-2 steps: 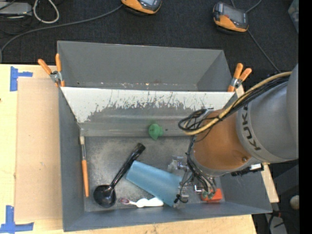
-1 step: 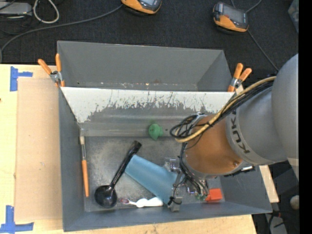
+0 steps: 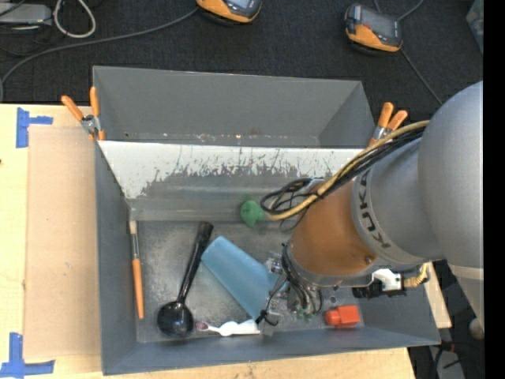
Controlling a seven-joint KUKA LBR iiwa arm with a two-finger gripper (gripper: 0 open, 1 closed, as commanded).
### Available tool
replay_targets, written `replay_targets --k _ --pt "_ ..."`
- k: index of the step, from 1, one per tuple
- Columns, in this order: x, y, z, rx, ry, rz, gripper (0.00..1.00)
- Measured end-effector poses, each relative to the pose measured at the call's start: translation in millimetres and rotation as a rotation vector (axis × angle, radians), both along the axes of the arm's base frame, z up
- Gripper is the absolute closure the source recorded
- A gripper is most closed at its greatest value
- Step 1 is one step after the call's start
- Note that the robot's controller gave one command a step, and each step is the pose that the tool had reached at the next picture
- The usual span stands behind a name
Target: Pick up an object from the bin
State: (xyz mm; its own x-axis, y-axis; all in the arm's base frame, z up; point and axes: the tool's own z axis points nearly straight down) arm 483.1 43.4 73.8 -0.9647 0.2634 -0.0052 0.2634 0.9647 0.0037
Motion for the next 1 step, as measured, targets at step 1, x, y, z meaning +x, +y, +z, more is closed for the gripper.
replay_targets --k 1 --pt "0.0 0.0 0.3 0.0 0.0 0.0 1.0"
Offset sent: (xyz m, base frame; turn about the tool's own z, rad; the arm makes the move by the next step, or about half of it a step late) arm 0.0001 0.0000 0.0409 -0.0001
